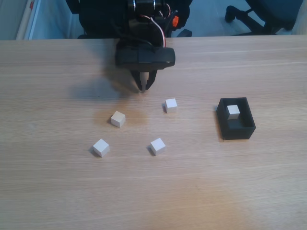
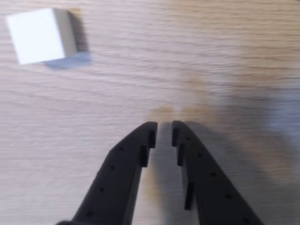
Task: Pick blocks and place them in the box.
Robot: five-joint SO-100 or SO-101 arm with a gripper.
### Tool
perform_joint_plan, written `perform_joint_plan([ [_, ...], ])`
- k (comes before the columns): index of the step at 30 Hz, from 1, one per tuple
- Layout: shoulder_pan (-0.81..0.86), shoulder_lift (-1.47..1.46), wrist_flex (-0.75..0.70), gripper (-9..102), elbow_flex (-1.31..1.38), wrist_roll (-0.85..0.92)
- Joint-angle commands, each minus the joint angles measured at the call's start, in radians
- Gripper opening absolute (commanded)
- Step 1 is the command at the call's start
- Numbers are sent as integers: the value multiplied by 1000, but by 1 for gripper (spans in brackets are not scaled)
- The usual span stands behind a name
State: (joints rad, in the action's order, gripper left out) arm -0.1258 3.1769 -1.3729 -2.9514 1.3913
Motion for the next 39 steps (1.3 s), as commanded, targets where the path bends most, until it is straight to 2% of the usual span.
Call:
perform_joint_plan([
  [1, -51, -95, 12, 4, 110, -71],
  [7, -118, -212, 117, 10, 198, -161],
  [18, -138, -420, 342, 23, 204, -133],
  [28, -216, -522, 454, 23, 249, -135],
  [39, -204, -595, 653, 22, 201, -135],
])
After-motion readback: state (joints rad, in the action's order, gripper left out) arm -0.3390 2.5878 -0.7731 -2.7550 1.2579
